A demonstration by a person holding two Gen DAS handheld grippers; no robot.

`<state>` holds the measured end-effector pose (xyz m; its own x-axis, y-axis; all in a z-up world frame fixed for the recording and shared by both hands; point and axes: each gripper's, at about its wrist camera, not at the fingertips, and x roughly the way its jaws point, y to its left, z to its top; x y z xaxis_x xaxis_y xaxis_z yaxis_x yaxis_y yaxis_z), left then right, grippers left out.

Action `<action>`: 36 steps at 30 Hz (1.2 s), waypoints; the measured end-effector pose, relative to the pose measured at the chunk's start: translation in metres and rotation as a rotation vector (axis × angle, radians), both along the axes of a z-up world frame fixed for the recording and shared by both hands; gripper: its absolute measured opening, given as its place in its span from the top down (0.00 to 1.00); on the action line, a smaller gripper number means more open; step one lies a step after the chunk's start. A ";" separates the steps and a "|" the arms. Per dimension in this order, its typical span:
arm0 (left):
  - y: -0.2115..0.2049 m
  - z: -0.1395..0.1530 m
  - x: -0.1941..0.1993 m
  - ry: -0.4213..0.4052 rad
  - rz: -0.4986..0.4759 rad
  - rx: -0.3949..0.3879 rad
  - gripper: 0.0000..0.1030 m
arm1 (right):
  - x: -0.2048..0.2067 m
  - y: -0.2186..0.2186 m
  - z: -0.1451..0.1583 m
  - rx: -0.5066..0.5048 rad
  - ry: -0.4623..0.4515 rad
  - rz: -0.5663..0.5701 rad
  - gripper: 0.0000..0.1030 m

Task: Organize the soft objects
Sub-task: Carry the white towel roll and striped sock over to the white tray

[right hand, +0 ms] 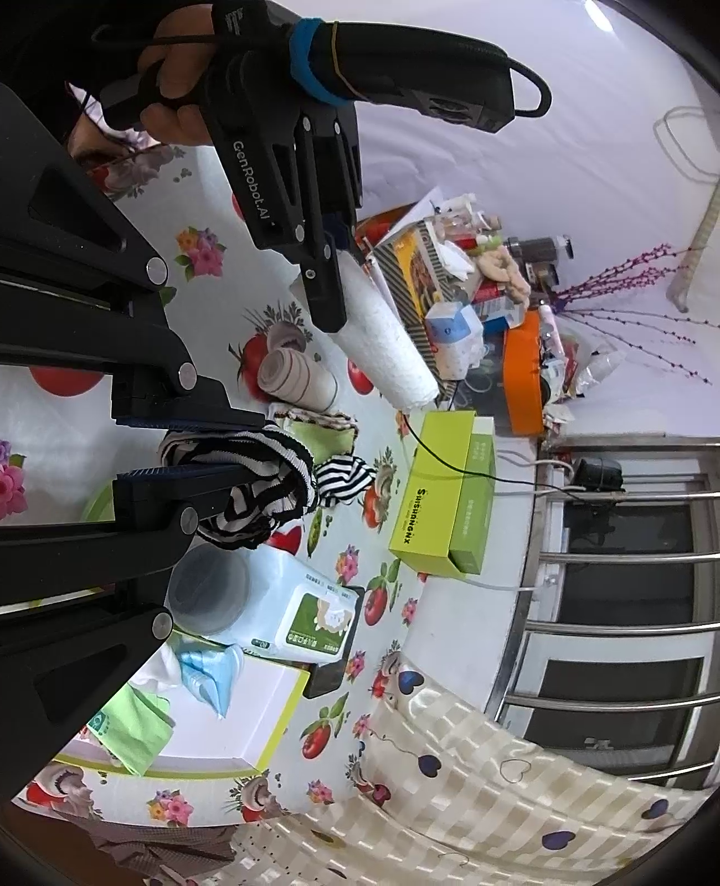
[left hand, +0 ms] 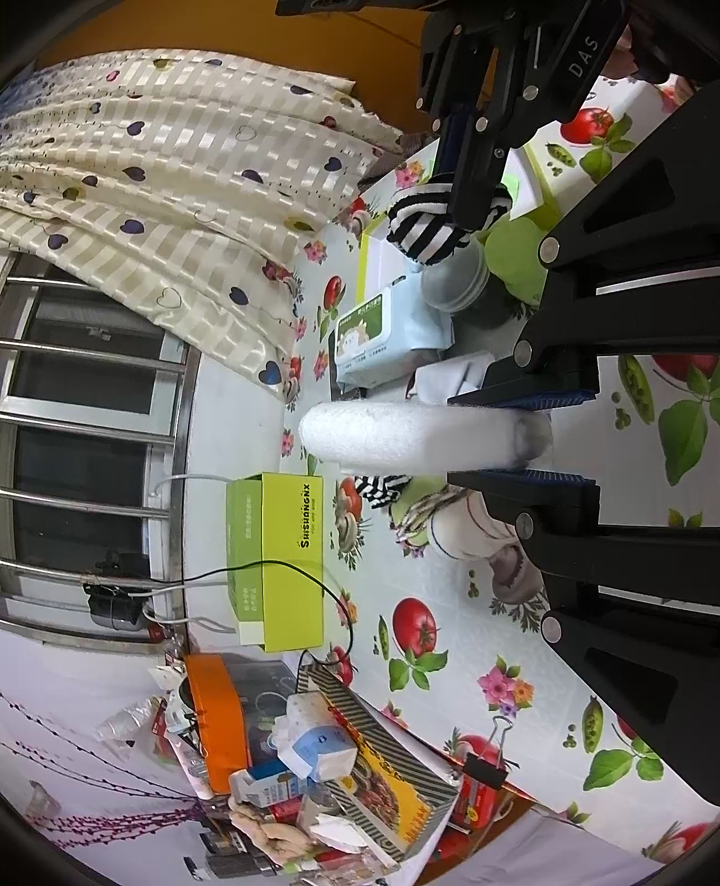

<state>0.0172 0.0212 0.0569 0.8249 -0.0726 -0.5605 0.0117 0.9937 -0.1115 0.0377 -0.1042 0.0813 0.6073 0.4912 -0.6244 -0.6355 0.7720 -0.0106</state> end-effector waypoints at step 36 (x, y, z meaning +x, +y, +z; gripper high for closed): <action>-0.080 0.007 0.028 0.007 -0.189 -0.004 0.82 | 0.016 -0.103 0.001 0.058 -0.006 -0.215 0.90</action>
<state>0.0449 -0.0584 0.0639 0.7925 -0.2283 -0.5655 0.1975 0.9734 -0.1163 0.0538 -0.2071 0.0825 0.7056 0.3848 -0.5951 -0.4559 0.8894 0.0346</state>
